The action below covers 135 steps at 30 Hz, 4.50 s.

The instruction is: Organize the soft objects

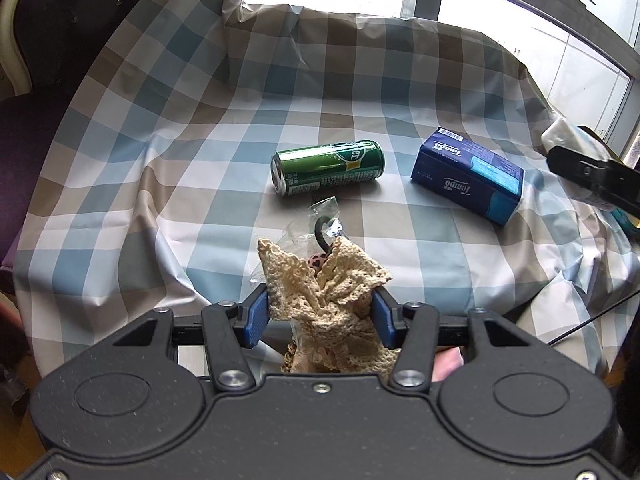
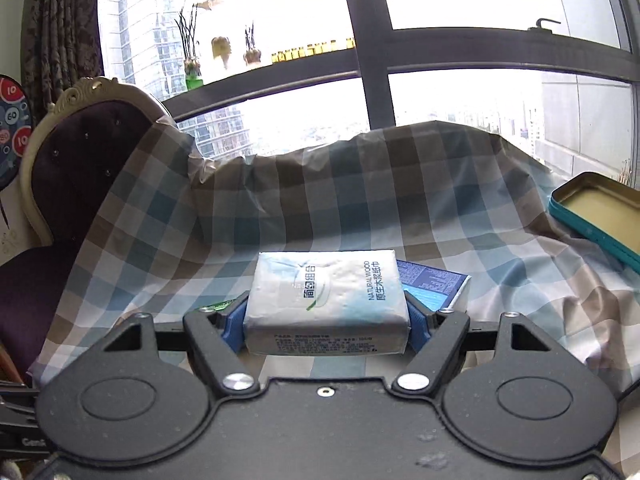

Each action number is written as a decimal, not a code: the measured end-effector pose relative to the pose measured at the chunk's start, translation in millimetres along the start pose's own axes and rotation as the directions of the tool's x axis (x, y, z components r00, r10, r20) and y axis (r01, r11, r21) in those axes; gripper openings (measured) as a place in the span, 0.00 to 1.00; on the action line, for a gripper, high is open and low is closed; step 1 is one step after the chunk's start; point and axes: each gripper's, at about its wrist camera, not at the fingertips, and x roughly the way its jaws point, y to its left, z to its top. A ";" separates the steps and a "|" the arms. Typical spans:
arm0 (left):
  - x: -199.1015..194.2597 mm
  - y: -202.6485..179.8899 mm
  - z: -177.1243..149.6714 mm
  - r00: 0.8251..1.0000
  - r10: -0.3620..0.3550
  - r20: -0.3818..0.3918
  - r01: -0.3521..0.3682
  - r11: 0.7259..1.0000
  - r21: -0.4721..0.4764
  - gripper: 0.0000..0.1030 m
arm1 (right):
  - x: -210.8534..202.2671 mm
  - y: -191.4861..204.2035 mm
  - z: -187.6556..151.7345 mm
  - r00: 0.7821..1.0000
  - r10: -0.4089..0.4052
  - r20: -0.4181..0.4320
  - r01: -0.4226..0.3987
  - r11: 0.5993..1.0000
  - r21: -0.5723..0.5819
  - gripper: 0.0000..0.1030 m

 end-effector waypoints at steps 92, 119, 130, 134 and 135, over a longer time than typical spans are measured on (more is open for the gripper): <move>-27.6 -32.7 -89.0 0.983 0.167 -0.072 -0.163 0.985 0.054 0.82 | -86.6 -12.0 -103.3 0.935 -0.124 -0.332 0.109 0.992 -0.062 1.00; -25.8 -31.2 -93.3 0.983 0.154 -0.101 -0.152 0.988 0.025 0.82 | -79.2 -12.1 -113.3 0.909 -0.158 -0.385 0.137 0.987 -0.081 1.00; -24.0 -30.0 -93.6 0.983 0.150 -0.110 -0.147 0.989 0.028 0.82 | -78.5 -10.8 -113.8 0.906 -0.154 -0.394 0.132 0.988 -0.083 1.00; -23.4 -30.4 -94.1 0.982 0.148 -0.113 -0.146 0.989 0.029 0.82 | -78.3 -11.0 -114.2 0.905 -0.154 -0.397 0.133 0.988 -0.082 1.00; -23.3 -30.4 -94.2 0.982 0.148 -0.113 -0.146 0.989 0.029 0.82 | -78.3 -11.1 -114.1 0.905 -0.154 -0.397 0.133 0.988 -0.081 1.00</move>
